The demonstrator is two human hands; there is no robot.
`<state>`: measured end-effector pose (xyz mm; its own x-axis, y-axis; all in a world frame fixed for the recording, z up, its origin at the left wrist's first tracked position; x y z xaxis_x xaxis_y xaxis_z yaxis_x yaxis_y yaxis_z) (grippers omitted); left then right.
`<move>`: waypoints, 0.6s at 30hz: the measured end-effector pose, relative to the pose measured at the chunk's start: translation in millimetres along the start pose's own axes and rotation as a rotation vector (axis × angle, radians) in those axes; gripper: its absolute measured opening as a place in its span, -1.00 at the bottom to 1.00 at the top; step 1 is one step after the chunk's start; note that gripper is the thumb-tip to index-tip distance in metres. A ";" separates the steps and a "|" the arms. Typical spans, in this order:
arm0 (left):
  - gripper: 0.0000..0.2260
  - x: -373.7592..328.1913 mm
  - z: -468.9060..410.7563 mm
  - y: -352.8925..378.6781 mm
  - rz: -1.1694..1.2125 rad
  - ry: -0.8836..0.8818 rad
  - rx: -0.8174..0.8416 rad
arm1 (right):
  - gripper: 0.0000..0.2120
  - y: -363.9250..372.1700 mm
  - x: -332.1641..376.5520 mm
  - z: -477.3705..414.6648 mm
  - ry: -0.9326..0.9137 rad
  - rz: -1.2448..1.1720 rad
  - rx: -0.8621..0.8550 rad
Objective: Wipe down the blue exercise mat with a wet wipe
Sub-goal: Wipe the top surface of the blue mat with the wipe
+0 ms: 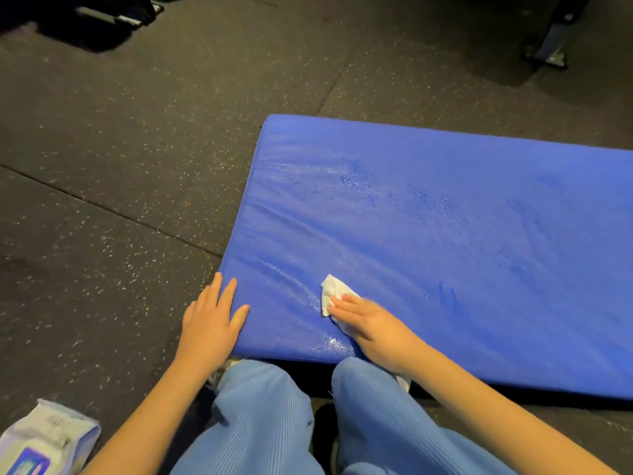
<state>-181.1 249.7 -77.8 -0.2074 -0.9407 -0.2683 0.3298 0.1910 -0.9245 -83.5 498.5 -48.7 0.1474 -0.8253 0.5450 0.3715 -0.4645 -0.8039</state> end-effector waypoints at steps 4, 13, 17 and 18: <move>-0.40 2.3 1.9 0.2 0.163 -0.084 0.057 | -0.62 -1.9 -25.9 -17.2 0.152 0.006 -0.182; -0.45 1.3 10.0 -7.5 0.329 -0.121 0.041 | -0.68 6.9 5.8 -27.7 -0.108 0.070 -0.131; -0.47 1.4 11.8 -9.1 0.342 -0.128 0.043 | -0.73 18.3 29.8 -50.2 -0.019 -0.158 -0.129; -0.47 1.2 12.9 -9.1 0.339 -0.124 0.045 | -0.70 22.9 44.8 -46.8 -0.085 -0.181 -0.103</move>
<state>-172.5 243.2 -66.2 0.0334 -0.8532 -0.5205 0.4014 0.4884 -0.7749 -111.2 435.9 -53.8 0.1655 -0.6978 0.6969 0.3044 -0.6360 -0.7091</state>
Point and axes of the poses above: each hand's wrist, its own z-axis away from the middle knuckle, its own y-axis out of the palm, x = y × z, the point moved 6 cm from there along -z, towards the middle knuckle, and after that the axes turned 3 degrees about -z, right-handed, at the moved point
